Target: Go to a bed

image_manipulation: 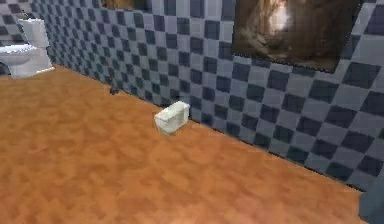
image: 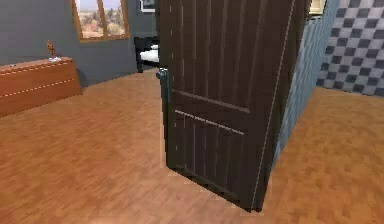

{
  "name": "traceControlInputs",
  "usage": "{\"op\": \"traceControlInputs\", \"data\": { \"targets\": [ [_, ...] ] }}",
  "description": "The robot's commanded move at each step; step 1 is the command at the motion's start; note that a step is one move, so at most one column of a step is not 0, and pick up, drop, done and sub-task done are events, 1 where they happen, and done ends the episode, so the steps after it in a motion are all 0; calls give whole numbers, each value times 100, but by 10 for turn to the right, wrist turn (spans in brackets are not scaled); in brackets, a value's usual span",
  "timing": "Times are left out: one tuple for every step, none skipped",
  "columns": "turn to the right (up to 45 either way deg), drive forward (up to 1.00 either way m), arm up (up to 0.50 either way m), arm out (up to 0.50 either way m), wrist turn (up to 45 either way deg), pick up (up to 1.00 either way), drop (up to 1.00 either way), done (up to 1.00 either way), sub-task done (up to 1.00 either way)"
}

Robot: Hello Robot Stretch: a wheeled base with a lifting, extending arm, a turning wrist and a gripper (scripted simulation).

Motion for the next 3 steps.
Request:
{"op": "traceControlInputs", "data": {
  "targets": [
    [-330, 0, 0, 0, 0, 0, 0, 0, 0],
    [0, 100, 0, 0, 0, 0, 0, 0, 0],
    [0, 40, 0, 0, 0, 0, 0, 0, 0]
  ]
}}
